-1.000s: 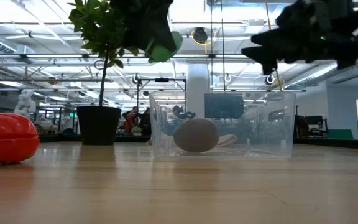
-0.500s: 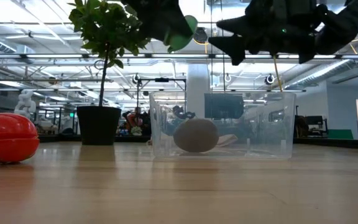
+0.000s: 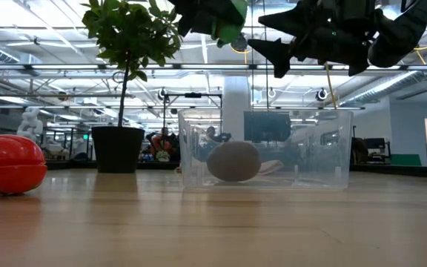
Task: Pick and placing Produce into tupperware
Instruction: Put the green corn into the transparent bin
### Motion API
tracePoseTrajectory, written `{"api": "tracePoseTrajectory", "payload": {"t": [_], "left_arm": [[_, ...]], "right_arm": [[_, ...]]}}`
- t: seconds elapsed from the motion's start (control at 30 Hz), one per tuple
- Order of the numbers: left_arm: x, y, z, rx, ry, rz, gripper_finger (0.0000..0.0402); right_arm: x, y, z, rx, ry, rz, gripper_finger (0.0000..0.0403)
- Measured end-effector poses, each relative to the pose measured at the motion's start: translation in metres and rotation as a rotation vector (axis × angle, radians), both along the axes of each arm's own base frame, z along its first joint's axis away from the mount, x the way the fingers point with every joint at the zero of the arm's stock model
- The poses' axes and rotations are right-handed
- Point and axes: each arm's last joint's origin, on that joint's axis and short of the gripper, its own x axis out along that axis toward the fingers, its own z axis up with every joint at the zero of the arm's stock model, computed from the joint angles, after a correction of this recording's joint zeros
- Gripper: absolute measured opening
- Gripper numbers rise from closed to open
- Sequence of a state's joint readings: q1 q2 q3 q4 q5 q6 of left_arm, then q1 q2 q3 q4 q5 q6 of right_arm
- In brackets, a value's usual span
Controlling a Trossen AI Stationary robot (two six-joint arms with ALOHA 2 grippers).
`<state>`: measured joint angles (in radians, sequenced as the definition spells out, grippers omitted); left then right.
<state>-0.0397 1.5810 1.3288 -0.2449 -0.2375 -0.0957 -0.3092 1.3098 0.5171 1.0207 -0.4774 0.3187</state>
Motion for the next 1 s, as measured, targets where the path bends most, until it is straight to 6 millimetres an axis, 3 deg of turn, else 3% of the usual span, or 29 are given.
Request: {"api": "tracePoseTrajectory", "payload": {"t": [0.4,1.0], "left_arm": [[0.002,0.000,0.003,0.019,-0.038,-0.010,0.0202],[0.004,0.001,0.007,0.034,-0.078,-0.019,0.0213]], "right_arm": [[0.014,-0.002,0.022,-0.071,0.011,0.045,0.0252],[0.016,-0.001,0.028,-0.134,-0.024,0.094,0.0252]]}}
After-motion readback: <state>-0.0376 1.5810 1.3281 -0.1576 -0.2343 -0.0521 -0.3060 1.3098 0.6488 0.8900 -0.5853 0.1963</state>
